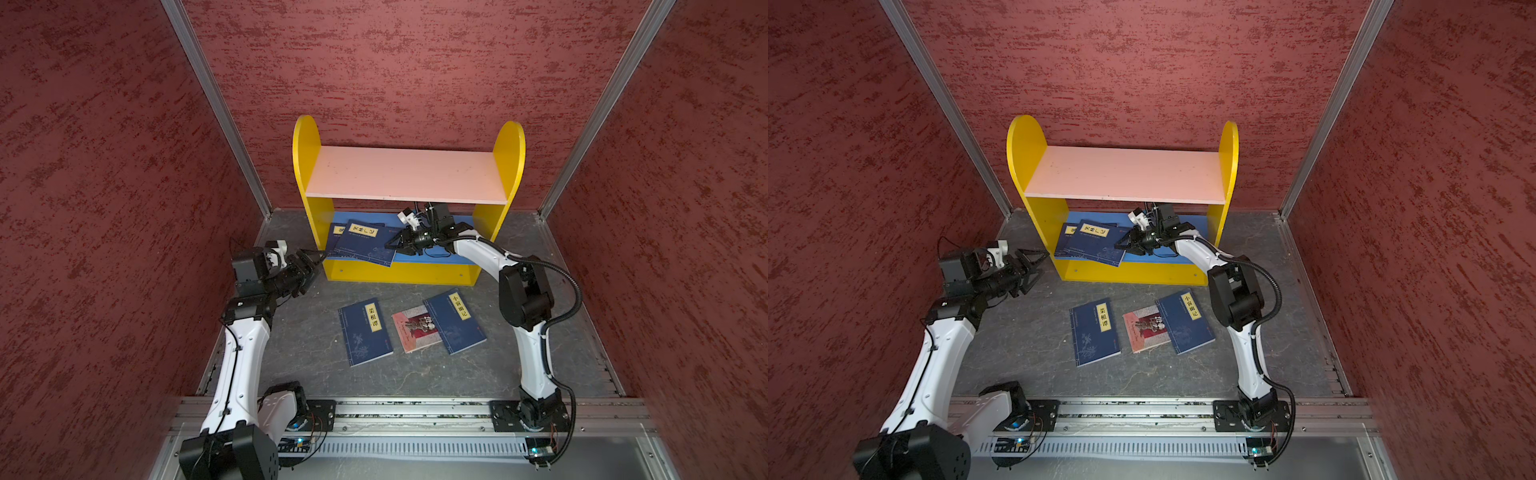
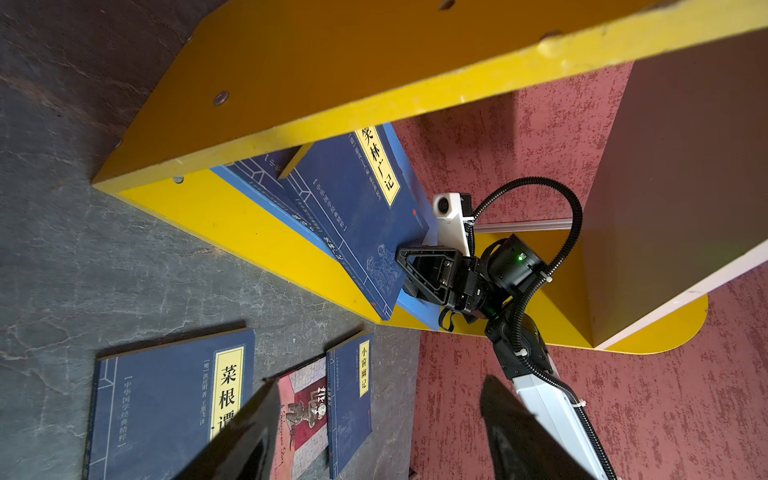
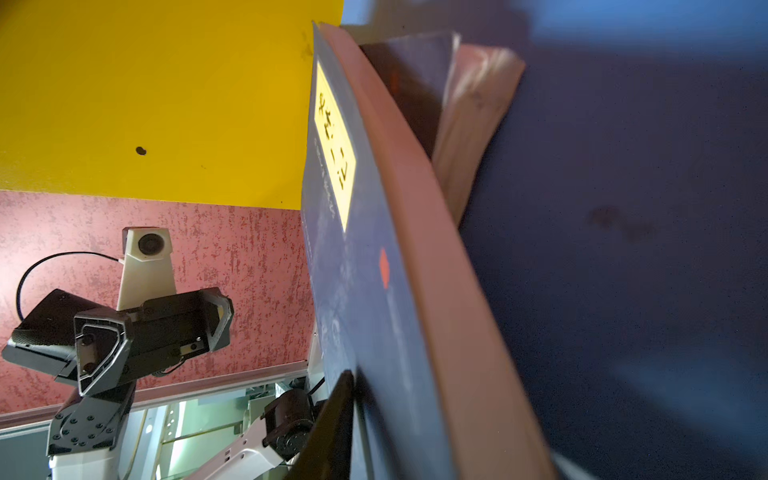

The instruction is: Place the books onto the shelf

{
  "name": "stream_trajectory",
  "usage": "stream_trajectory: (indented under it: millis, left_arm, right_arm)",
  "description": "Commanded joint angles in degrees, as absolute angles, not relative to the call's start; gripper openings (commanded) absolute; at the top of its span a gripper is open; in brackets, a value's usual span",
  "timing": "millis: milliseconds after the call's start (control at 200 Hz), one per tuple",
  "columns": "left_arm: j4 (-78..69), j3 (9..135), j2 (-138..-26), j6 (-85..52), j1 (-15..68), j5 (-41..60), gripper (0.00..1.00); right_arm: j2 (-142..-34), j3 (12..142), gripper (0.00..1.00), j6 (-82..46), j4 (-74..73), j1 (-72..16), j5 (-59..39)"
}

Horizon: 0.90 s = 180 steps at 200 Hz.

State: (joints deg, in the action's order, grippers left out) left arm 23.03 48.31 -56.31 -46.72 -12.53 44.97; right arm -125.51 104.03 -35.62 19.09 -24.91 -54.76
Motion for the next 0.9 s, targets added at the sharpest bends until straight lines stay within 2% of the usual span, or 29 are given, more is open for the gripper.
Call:
stream_trajectory:
  millis: [0, 115, 175, 486, 897]
  left_arm:
    - [22.0, 48.1, -56.4, -47.0, -13.1, 45.9, 0.76]
    - [22.1, 47.9, -56.1, -47.2, -13.1, 46.1, 0.76]
    - [22.2, 48.0, -56.0, -47.3, -13.0, 46.2, 0.76]
    - [22.5, 48.1, -54.9, -47.5, -13.1, 46.5, 0.77]
    - [22.3, 47.6, -54.1, -48.3, -13.0, 47.1, 0.77]
  right_arm:
    - [-126.4, 106.4, 0.38, -33.8, 21.4, -24.4, -52.2]
    - [-126.2, 107.1, 0.5, -34.3, 22.0, -24.2, -49.7]
    - [-125.6, 107.1, 0.52, -34.5, 22.4, -24.2, -48.5]
    - [-121.3, 105.3, 0.53, -36.4, 25.9, -24.1, -41.8]
    - [-119.1, 98.3, 0.51, -42.2, 18.5, -24.3, -42.1]
